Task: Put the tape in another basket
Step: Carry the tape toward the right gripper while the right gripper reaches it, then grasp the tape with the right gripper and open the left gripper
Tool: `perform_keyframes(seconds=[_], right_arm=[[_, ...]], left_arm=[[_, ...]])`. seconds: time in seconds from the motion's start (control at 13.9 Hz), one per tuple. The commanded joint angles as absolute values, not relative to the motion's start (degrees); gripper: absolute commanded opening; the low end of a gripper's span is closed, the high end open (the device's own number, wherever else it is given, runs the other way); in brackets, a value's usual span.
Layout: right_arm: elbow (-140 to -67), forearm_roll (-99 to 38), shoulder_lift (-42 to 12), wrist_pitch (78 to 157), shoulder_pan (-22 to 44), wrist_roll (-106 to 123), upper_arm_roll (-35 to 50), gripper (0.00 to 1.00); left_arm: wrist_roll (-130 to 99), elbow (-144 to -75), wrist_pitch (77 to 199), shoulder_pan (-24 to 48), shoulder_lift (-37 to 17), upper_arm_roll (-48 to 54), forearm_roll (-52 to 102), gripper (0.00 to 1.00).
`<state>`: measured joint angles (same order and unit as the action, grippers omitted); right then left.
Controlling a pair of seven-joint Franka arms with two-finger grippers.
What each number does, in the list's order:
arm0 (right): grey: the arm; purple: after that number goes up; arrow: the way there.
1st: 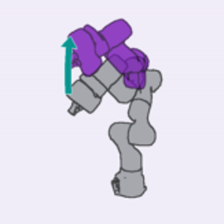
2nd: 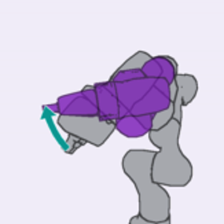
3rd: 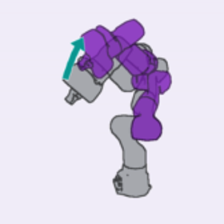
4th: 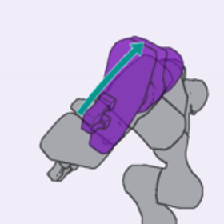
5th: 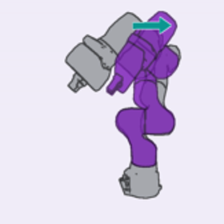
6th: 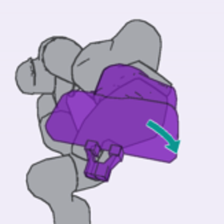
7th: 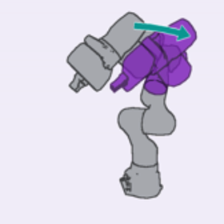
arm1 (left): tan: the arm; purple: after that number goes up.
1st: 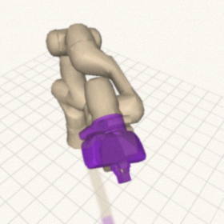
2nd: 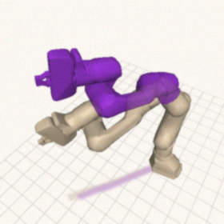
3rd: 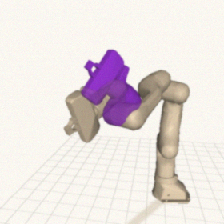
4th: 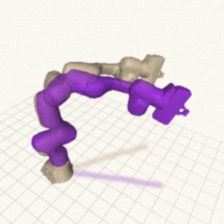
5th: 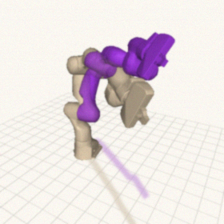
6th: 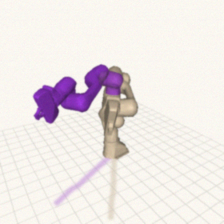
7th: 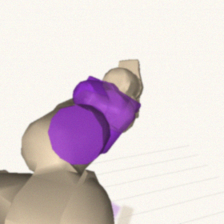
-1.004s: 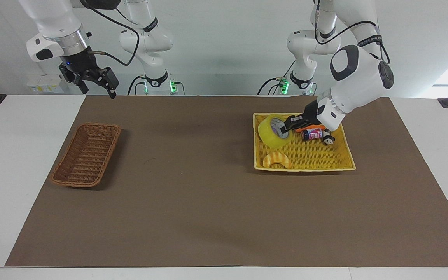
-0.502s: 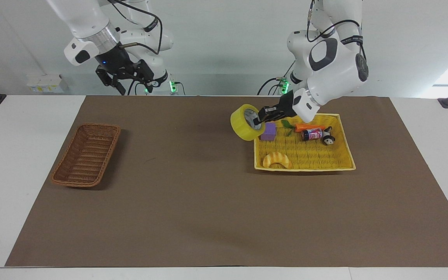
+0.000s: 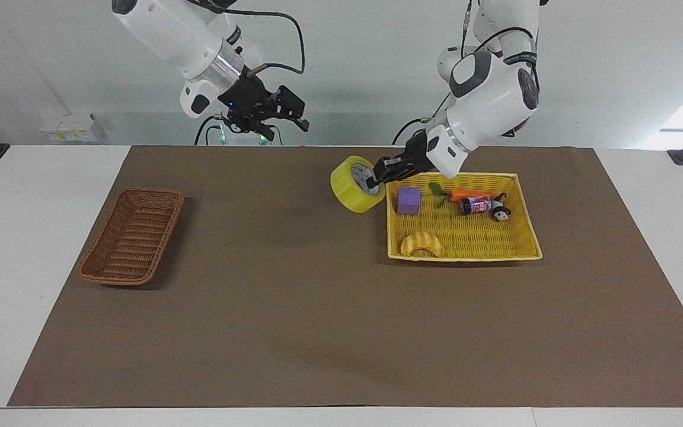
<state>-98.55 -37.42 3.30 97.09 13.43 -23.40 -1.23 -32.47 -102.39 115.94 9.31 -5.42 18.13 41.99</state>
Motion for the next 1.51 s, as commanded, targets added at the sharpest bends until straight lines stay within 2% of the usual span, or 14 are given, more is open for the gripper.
perform_keyframes(seconds=[0.0,0.29,0.65,0.72,0.79,0.86,1.22,1.29,1.36,1.43], right_arm=[[-103.97,-42.62,3.96,105.7,15.98,-24.26,-1.23,1.0],[-104.15,-44.91,1.41,110.29,17.31,-20.85,-1.23,1.0],[-104.15,-44.21,0.35,110.29,16.43,-14.32,-1.23,1.0],[-104.15,-44.21,0.26,110.13,16.35,-13.8,-1.23,0.86],[-103.89,-44.38,0.09,109.08,15.56,-13.62,-1.23,0.33],[-103.71,-44.65,0.09,107.59,15.47,-13.97,-1.23,0.0],[-101.69,-43.42,-1.23,106.44,14.76,-15.64,-1.41,0.0],[-101.52,-42.63,-1.23,105.91,14.68,-15.64,-1.41,0.0],[-101.17,-41.76,-1.4,105.47,14.59,-15.64,-1.49,0.0],[-101.08,-40.53,-1.32,105.29,14.07,-15.56,-1.67,0.0]], left_arm=[[-34.63,-100.81,117.16,11.59,-6.15,18.28,43.24,0.0],[-34.8,-100.46,116.72,12.66,-5.89,18.72,43.24,0.0],[-36.38,-98.8,116.28,12.66,-5.27,19.77,43.16,0.0],[-36.65,-98.7,116.54,12.57,-5.36,19.95,43.15,0.0],[-36.65,-98.7,116.8,12.57,-5.45,20.04,43.24,0.0],[-36.65,-98.7,116.98,12.57,-5.54,20.04,43.16,0.0],[-36.83,-98.53,116.98,12.57,-5.71,20.04,43.42,0.0],[-36.74,-98.26,117.07,12.57,-5.54,20.04,43.33,0.36],[-36.56,-98.17,117.16,12.57,-5.36,19.95,43.16,0.99],[-37.0,-98.09,117.25,12.57,-5.1,19.95,42.98,1.0]])
